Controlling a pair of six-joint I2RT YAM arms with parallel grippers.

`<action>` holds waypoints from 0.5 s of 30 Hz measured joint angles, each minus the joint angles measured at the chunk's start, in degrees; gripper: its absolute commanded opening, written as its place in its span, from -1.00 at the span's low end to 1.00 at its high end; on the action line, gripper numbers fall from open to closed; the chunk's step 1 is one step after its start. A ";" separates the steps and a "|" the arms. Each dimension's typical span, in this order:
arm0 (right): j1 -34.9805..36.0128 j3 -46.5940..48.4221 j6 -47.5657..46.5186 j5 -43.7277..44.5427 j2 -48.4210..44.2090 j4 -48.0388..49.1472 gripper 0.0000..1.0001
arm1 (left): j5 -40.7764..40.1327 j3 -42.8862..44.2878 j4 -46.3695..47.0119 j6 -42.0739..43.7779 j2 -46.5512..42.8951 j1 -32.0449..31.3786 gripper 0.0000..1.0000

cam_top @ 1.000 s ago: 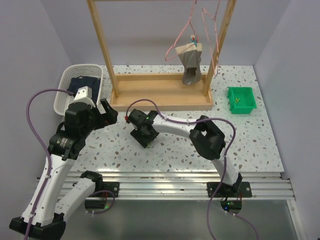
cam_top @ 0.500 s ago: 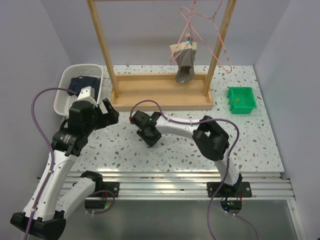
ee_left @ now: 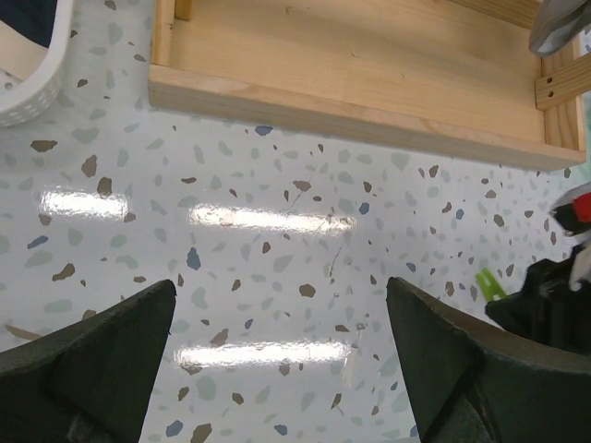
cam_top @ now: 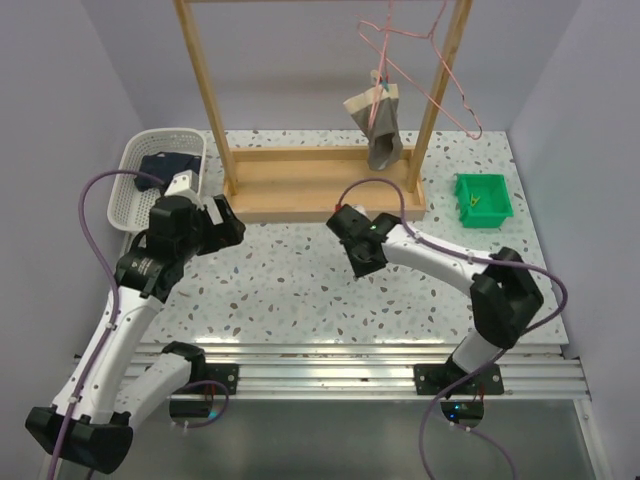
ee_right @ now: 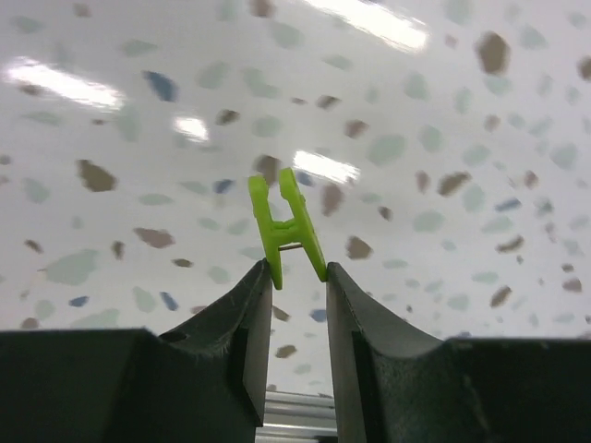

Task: Remove the underwear clipped to the hanger

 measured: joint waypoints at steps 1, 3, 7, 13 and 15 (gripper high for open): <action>-1.16 -1.99 1.38 1.62 -2.45 -0.72 -1.00 | 0.37 -0.26 0.48 -0.02 0.39 0.00 1.00; -4.96 -5.53 4.28 4.92 -6.93 -1.90 -1.00 | 1.03 -0.92 1.51 -0.02 1.29 0.00 1.00; -16.35 -8.83 7.56 10.56 -12.31 -3.89 -1.00 | 2.45 -2.03 3.28 -0.02 3.48 0.00 1.00; -34.03 -4.15 7.13 16.81 -10.99 -2.21 -1.00 | 6.45 -2.69 7.43 -0.02 8.04 0.04 1.00; -38.05 0.35 6.38 18.47 -7.98 -0.04 -1.00 | 8.20 -2.71 9.40 -0.04 9.64 0.04 1.00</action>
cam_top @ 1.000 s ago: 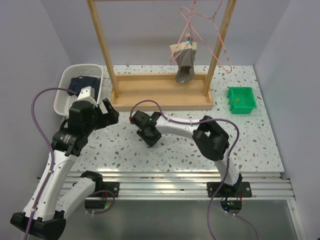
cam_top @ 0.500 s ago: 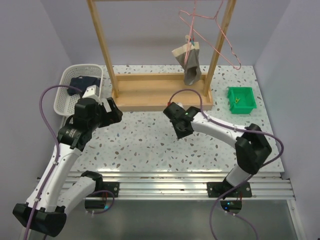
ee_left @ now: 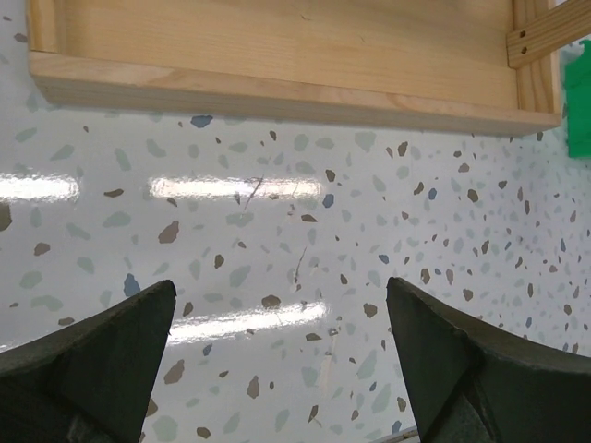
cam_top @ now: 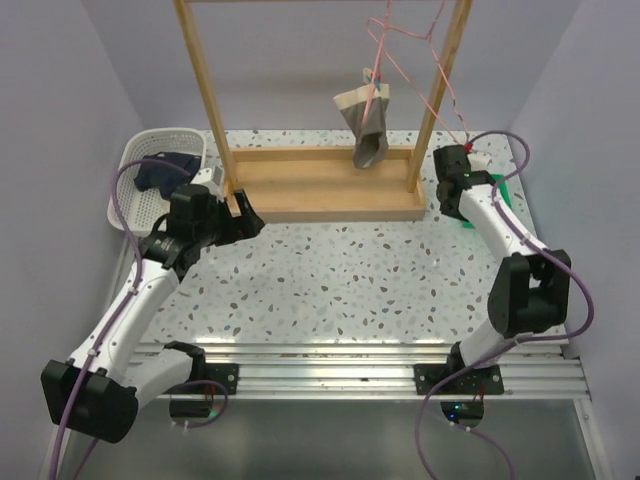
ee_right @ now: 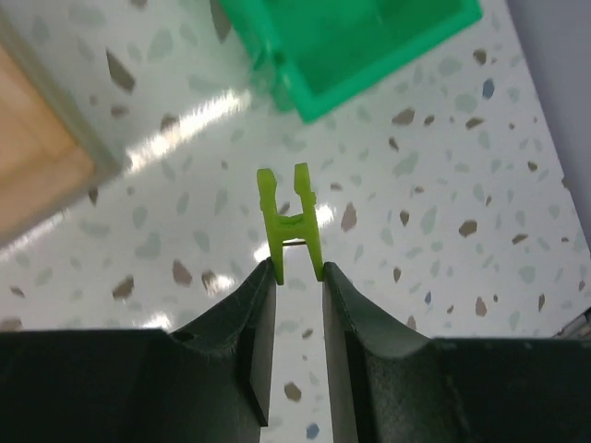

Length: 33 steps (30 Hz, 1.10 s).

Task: Remove the underwear clipped to the hanger

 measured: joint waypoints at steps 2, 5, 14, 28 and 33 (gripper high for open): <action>-3.19 4.28 -0.72 1.16 3.78 3.58 -1.00 | 1.66 0.00 1.84 -0.04 1.57 0.00 1.00; -6.93 8.63 -1.57 2.32 9.11 8.76 -1.00 | 3.65 0.00 3.89 -0.20 3.93 0.00 1.00; -15.06 17.07 -2.03 3.19 23.80 16.72 -0.98 | 6.82 2.40 5.27 -1.53 10.75 0.00 1.00; -16.63 18.47 -2.86 -4.31 24.98 19.21 0.72 | 7.41 4.28 5.86 -2.97 13.84 0.00 1.00; -16.63 14.19 -2.23 -7.41 15.10 14.93 0.85 | 7.43 4.24 6.27 -2.73 13.07 0.00 1.00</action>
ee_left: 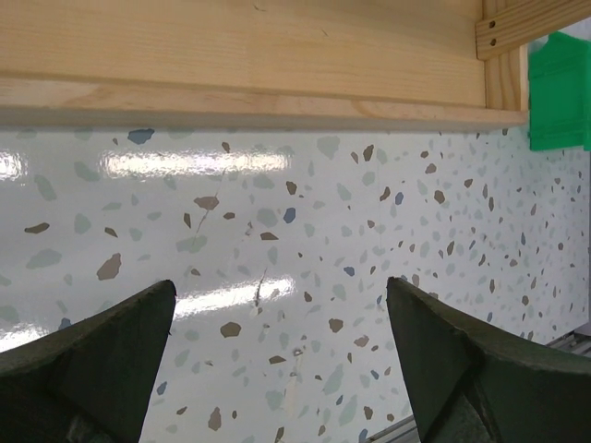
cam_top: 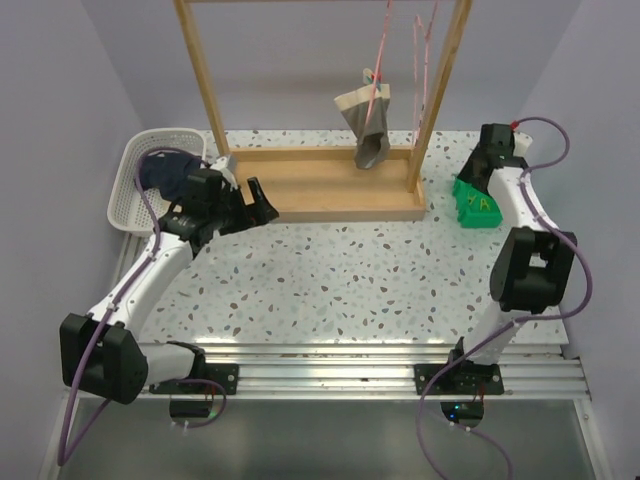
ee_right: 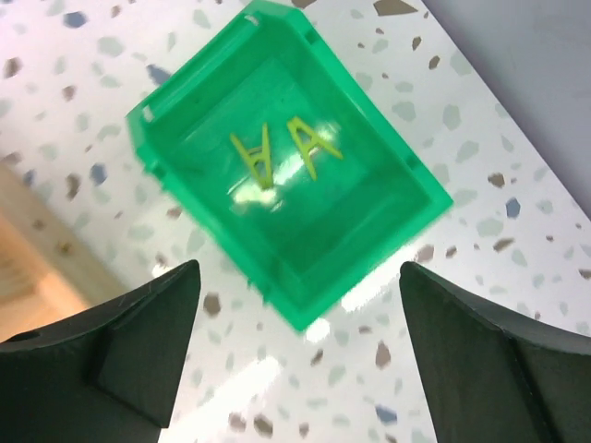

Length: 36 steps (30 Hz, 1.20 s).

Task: Remove the underwear clipped to the hanger

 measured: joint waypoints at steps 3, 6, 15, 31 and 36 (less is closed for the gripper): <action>0.00 -4.09 0.70 -5.05 -9.64 -2.62 0.92 | 0.39 0.00 0.70 0.44 -0.90 0.00 1.00; 0.00 -9.53 0.92 -11.69 -19.61 -4.87 0.92 | 1.11 0.07 1.49 1.40 -1.40 0.00 1.00; 2.36 -24.76 -0.13 -30.95 -41.20 -15.23 0.96 | 6.05 9.22 5.60 5.44 6.16 0.00 1.00; 9.94 -15.34 -2.62 -47.41 -54.12 -30.42 0.96 | 11.56 30.69 8.44 6.14 15.17 -0.83 1.00; 11.04 -6.10 -3.91 -49.70 -53.02 -30.53 0.96 | 10.38 40.48 2.60 4.17 15.54 -0.87 1.00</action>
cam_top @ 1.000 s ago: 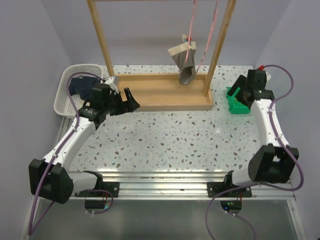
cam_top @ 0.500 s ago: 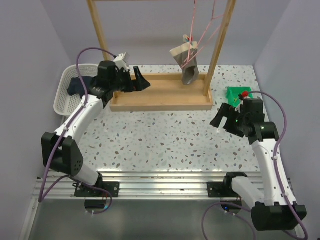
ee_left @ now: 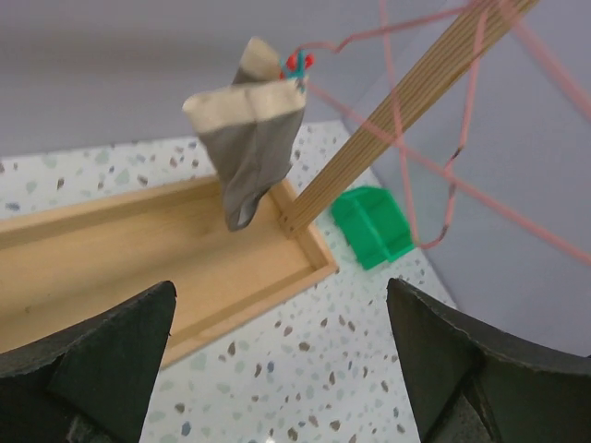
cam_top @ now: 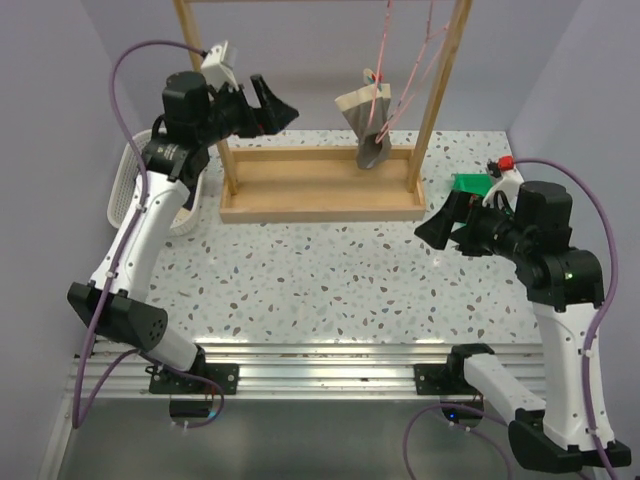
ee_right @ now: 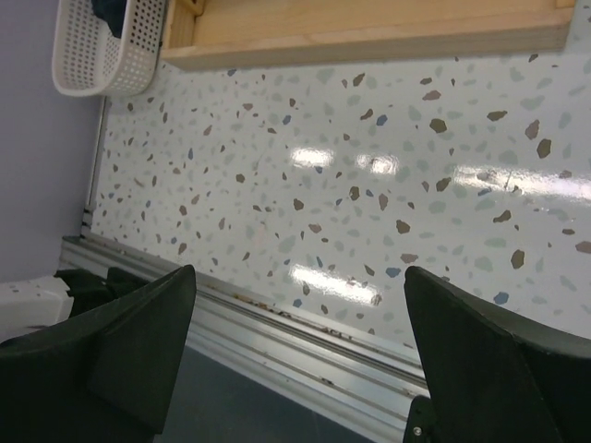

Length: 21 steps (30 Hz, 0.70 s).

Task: Remove the underwear clipped to the hanger

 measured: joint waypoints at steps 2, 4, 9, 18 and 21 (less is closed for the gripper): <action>0.46 -0.31 -0.39 0.15 0.15 -0.87 0.96 | 0.17 9.38 -1.73 -1.68 1.88 0.00 1.00; 0.85 -1.46 -0.50 0.50 0.44 -1.62 0.96 | 1.36 19.58 -1.55 -4.17 4.66 0.00 1.00; 1.53 -5.68 -0.59 1.25 0.94 -3.37 0.96 | 8.35 30.62 7.45 -13.18 9.18 -0.09 1.00; 1.77 -6.64 -1.14 2.54 -1.27 -5.55 0.96 | 17.79 30.23 20.57 -28.76 22.67 -2.73 1.00; 1.77 -6.64 -1.53 2.58 -1.79 -6.34 0.96 | 19.93 30.14 23.37 -33.94 26.93 -3.69 1.00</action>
